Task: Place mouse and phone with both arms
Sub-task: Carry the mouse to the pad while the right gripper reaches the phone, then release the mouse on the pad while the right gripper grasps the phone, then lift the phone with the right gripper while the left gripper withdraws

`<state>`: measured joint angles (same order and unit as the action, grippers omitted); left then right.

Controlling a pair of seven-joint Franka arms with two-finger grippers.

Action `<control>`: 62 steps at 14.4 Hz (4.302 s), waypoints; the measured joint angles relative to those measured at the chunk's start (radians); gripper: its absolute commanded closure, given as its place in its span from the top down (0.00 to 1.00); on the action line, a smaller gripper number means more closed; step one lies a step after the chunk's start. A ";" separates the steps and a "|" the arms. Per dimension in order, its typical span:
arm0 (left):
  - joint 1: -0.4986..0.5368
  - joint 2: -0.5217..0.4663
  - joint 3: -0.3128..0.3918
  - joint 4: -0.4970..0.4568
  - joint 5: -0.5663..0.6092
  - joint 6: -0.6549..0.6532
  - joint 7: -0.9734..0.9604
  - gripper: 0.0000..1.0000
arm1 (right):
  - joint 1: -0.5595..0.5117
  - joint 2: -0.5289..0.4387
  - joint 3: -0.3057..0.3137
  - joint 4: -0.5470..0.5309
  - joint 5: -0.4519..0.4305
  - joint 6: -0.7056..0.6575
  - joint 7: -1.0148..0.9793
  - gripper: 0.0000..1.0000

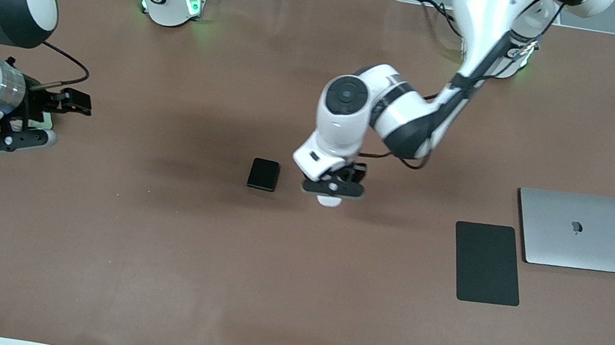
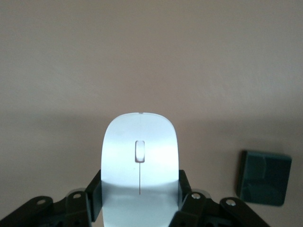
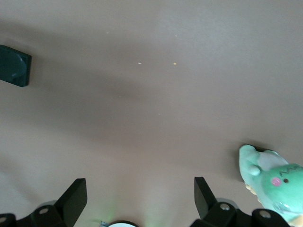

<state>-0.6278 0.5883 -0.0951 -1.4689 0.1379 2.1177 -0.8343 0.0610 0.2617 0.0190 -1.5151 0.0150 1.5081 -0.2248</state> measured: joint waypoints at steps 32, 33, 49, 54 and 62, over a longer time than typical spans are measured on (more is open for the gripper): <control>0.632 0.115 -0.001 -0.162 -0.054 0.169 0.697 0.14 | 0.456 0.286 0.003 -0.205 0.235 0.575 0.646 1.00; 0.636 0.123 0.000 -0.162 -0.054 0.180 0.697 0.15 | 0.459 0.299 0.003 -0.208 0.235 0.619 0.648 1.00; 0.646 -0.033 -0.003 -0.135 -0.054 -0.006 0.697 1.00 | 0.520 0.402 -0.002 -0.214 0.225 0.853 0.738 1.00; 0.645 -0.269 -0.011 -0.129 -0.054 -0.237 0.736 1.00 | 0.520 0.403 -0.005 -0.237 0.205 0.857 0.738 1.00; 0.644 -0.507 -0.016 -0.131 -0.071 -0.454 0.843 1.00 | 0.533 0.411 -0.004 -0.259 0.199 0.906 0.755 0.89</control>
<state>0.0164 0.0814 -0.1107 -1.6004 0.0667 1.6633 0.0083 0.5937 0.6728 0.0148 -1.7738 0.2143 2.4142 0.5299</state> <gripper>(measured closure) 0.000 0.000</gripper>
